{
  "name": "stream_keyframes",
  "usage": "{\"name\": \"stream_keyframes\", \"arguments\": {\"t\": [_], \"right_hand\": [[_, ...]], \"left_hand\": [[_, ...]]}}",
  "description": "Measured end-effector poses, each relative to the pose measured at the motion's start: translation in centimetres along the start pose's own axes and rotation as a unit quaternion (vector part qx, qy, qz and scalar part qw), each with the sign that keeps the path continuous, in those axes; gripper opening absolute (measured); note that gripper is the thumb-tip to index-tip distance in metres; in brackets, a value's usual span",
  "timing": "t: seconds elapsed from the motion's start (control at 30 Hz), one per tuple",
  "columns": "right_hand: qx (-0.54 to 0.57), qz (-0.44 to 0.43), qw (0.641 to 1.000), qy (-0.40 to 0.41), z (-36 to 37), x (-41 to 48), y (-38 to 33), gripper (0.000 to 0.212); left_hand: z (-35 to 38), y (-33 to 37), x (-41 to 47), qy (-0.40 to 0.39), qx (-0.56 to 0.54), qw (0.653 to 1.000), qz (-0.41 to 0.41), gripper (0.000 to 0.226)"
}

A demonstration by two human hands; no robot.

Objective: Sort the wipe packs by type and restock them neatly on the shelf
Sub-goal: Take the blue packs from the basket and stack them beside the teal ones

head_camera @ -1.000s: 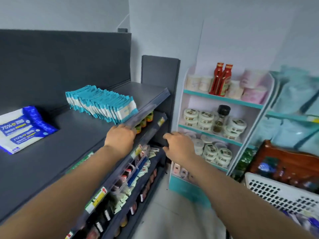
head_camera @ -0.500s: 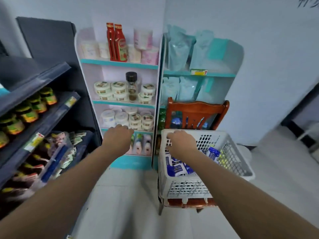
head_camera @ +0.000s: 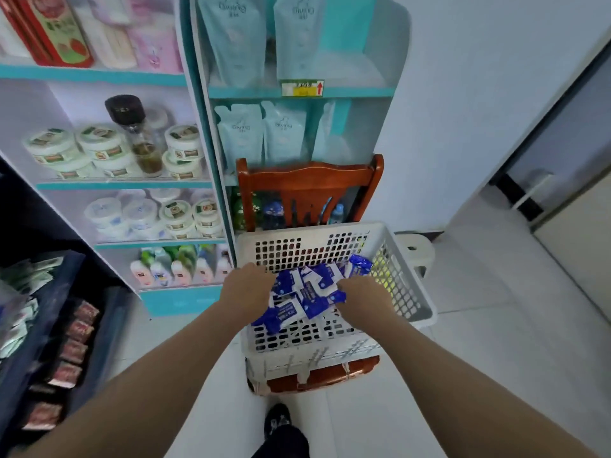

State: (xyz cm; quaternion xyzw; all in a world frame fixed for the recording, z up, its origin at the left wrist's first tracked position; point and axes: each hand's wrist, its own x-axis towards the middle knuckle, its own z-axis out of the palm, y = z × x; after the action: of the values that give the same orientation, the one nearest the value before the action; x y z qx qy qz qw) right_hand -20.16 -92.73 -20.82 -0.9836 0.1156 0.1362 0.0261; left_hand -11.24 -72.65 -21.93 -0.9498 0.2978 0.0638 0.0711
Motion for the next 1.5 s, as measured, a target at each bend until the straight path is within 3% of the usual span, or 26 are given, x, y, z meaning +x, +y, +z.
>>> {"name": "stream_keyframes", "arguments": {"t": [0.4,0.63,0.9,1.13,1.27,1.33,1.43,1.5], "right_hand": [[0.030,0.073,0.990,-0.113,6.0,9.4,9.2,0.033],[0.036,0.037,0.985,-0.162,9.8,15.3,14.5,0.030],[0.027,-0.013,0.983,-0.181,15.1,22.4,18.0,0.028],[-0.016,-0.088,0.976,-0.196,20.5,27.5,18.6,0.055],[-0.091,-0.155,0.966,-0.188,22.3,30.4,18.4,0.077],[-0.133,-0.174,0.957,-0.190,23.3,31.7,18.3,0.084],[-0.165,-0.187,0.958,-0.141,24.5,32.0,18.5,0.075],[-0.199,-0.195,0.957,-0.080,24.7,31.4,18.4,0.058]], "left_hand": [[6.3,5.2,11.5,-0.136,-0.053,0.987,0.063,0.023],[10.0,9.8,16.0,-0.231,-0.042,0.972,0.033,0.019],[16.3,12.8,19.7,-0.282,-0.051,0.958,-0.001,0.038],[21.2,13.7,24.6,-0.259,-0.049,0.964,0.021,0.073],[24.4,13.5,25.9,-0.236,-0.011,0.970,0.055,0.066],[25.6,13.3,25.9,-0.170,0.000,0.983,0.076,0.059],[26.3,12.9,26.1,-0.119,0.008,0.987,0.108,0.036],[26.3,12.7,26.2,-0.105,0.012,0.987,0.120,0.026]]}}
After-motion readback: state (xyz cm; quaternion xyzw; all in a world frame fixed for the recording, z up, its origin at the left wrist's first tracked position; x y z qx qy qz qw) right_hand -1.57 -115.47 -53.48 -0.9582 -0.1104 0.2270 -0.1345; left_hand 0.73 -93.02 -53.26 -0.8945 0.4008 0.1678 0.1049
